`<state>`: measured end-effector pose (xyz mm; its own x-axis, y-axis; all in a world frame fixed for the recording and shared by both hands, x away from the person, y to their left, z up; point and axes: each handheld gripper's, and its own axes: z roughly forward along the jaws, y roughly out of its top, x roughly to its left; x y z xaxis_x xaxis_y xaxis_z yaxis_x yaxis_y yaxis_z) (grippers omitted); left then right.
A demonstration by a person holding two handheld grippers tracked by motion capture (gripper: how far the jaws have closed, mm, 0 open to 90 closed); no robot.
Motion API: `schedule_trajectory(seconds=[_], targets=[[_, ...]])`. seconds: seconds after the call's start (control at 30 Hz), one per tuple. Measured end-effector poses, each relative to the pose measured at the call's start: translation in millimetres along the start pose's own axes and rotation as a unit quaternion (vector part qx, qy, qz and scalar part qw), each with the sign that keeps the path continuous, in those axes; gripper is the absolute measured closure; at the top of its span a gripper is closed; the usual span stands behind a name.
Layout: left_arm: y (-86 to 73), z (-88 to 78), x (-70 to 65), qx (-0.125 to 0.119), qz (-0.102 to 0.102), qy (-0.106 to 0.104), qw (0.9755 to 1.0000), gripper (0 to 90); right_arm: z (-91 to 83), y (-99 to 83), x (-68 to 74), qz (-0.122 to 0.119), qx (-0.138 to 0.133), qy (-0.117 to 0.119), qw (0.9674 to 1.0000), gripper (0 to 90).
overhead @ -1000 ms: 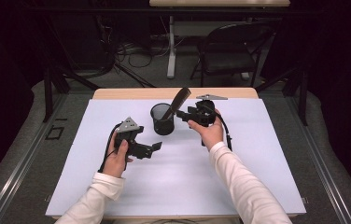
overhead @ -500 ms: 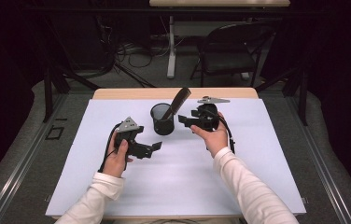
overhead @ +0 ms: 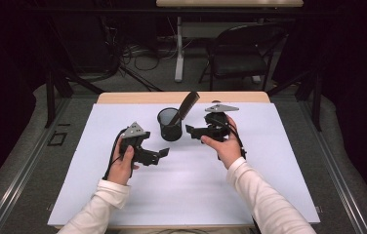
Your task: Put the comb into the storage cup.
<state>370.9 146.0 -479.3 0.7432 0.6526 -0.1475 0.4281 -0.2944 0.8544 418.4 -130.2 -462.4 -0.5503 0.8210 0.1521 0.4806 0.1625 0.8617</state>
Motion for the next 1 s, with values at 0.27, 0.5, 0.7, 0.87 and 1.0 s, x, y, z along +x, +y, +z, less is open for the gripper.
schedule_trajectory(seconds=[0.27, 0.5, 0.7, 0.87, 1.0], targets=[[0.1, -0.5, -0.7, -0.002, 0.0, 0.001, 1.0, 0.4, -6.1, -1.5, 8.6, -0.017, 0.005, 0.023, 0.9996, 1.5], [0.2, -1.6, -0.2, -0.003, -0.001, 0.0, 1.0, 0.4, -10.1, -2.5, 13.6, -0.017, -0.001, 0.021, 0.9996, 0.0], [0.2, -2.2, -0.2, -0.003, -0.001, 0.0, 1.0, 0.4, -15.0, -3.8, 14.0, -0.012, -0.005, 0.02, 0.9997, 0.0], [0.3, -3.1, -0.2, -0.003, 0.0, 0.001, 1.0, 0.4, -21.3, -6.3, 14.2, -0.012, -0.01, 0.029, 0.9995, 0.0], [0.5, -5.1, -0.6, -0.007, -0.002, 0.001, 1.0, 0.4, -27.2, -10.7, 14.3, -0.016, -0.01, 0.026, 0.9995, 0.0]])
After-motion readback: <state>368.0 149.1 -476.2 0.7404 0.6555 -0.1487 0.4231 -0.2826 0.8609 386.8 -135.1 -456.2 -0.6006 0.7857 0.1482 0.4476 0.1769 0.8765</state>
